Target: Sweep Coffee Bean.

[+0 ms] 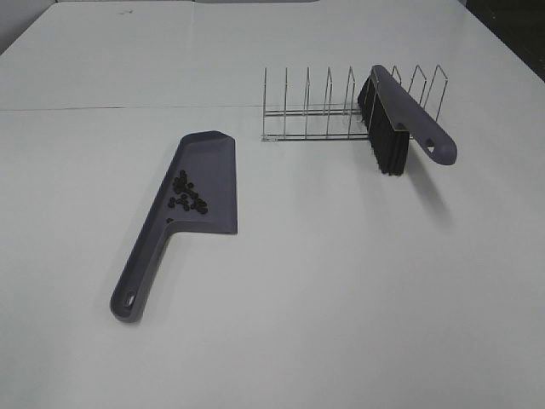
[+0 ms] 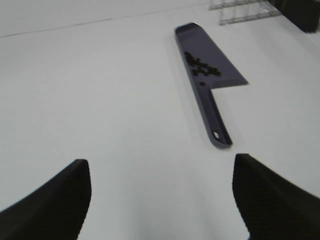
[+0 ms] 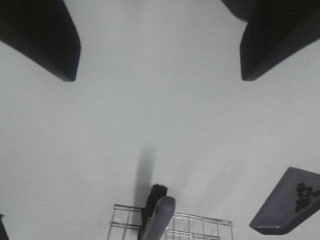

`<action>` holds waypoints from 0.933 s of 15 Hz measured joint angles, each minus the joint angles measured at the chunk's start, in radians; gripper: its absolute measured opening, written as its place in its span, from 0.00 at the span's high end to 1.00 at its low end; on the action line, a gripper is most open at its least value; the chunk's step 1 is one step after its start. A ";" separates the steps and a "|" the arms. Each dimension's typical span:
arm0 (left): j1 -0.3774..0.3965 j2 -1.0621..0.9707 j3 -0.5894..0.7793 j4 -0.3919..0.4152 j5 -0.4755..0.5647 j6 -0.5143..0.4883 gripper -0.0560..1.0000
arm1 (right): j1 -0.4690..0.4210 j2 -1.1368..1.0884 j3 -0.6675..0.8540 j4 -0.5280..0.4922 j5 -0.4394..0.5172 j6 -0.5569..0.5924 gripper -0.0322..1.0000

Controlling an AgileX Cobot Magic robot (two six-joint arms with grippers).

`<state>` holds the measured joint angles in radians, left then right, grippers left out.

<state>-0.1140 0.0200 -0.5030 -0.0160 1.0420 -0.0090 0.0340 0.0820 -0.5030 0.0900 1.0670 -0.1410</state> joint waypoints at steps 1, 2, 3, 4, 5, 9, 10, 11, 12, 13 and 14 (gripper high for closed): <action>0.027 -0.013 0.000 0.000 0.000 0.000 0.25 | -0.021 -0.001 0.000 0.000 -0.001 0.000 0.22; 0.058 -0.022 0.000 0.000 0.000 0.000 0.25 | -0.025 -0.005 0.000 0.000 -0.001 0.000 0.22; 0.066 -0.023 0.000 0.000 0.000 0.000 0.25 | -0.026 -0.024 0.000 0.000 -0.001 0.000 0.22; 0.067 -0.023 0.000 0.000 0.000 0.000 0.25 | -0.026 -0.078 0.000 0.000 -0.001 0.000 0.22; 0.067 -0.023 0.000 0.000 0.000 0.000 0.25 | -0.026 -0.086 0.000 0.000 -0.001 0.000 0.22; 0.067 -0.023 0.000 0.000 0.000 0.000 0.25 | -0.026 -0.087 0.000 0.000 -0.002 0.000 0.22; 0.067 -0.023 0.000 0.000 0.000 0.000 0.25 | -0.026 -0.087 0.000 0.000 -0.002 0.000 0.22; 0.067 -0.023 0.000 0.000 0.000 0.000 0.25 | -0.026 -0.087 0.000 0.000 -0.002 0.000 0.22; 0.067 -0.023 0.000 0.000 0.000 0.000 0.25 | -0.026 -0.087 0.000 0.000 -0.002 0.000 0.22; 0.067 -0.023 0.000 0.000 0.000 0.000 0.25 | -0.026 -0.087 0.000 0.000 -0.002 0.000 0.22; 0.067 -0.023 0.000 0.000 0.000 0.000 0.25 | -0.026 -0.087 0.000 0.000 -0.002 0.000 0.22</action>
<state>-0.0470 -0.0030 -0.5030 -0.0160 1.0420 -0.0090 0.0080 -0.0050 -0.5030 0.0900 1.0650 -0.1410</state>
